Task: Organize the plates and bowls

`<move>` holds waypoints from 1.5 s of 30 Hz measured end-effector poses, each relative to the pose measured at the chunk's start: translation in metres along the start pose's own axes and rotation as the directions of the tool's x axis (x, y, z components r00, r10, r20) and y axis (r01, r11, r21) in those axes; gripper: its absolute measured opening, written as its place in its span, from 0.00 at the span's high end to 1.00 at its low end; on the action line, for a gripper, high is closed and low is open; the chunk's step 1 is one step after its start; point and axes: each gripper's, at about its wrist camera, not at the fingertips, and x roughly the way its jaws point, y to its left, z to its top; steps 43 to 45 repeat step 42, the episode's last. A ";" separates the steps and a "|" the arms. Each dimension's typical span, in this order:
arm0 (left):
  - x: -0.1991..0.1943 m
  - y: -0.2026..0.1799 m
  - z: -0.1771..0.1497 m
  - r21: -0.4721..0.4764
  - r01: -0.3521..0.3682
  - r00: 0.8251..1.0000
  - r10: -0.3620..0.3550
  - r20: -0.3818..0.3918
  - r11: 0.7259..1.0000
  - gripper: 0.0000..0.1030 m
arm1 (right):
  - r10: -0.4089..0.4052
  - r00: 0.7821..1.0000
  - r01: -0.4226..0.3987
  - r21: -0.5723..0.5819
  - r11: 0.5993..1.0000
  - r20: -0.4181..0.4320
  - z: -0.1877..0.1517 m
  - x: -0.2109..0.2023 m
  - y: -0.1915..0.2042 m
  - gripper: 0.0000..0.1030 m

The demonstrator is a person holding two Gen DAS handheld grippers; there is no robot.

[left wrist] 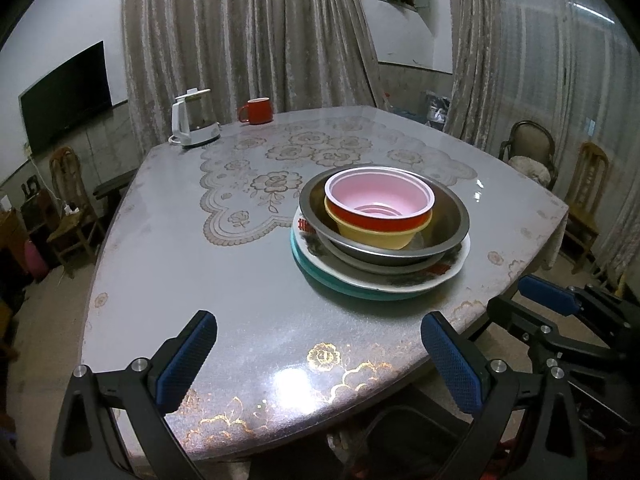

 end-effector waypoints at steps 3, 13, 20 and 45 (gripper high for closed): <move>0.000 -0.002 0.000 0.006 0.001 1.000 -0.001 0.001 1.000 0.00 | -0.001 1.000 0.001 0.005 1.000 -0.003 0.000 0.001 -0.001 0.56; 0.003 -0.003 0.001 0.008 -0.002 1.000 0.002 -0.007 1.000 0.00 | -0.001 1.000 0.001 0.009 1.000 -0.010 0.000 0.003 -0.002 0.56; 0.006 -0.002 0.001 0.005 0.000 1.000 0.000 -0.014 1.000 0.00 | 0.000 1.000 0.001 0.014 1.000 -0.016 -0.001 0.004 -0.004 0.56; 0.032 -0.003 0.015 0.007 -0.009 0.999 0.009 -0.045 1.000 0.03 | -0.009 0.999 0.013 0.081 0.997 -0.048 0.014 0.028 -0.031 0.56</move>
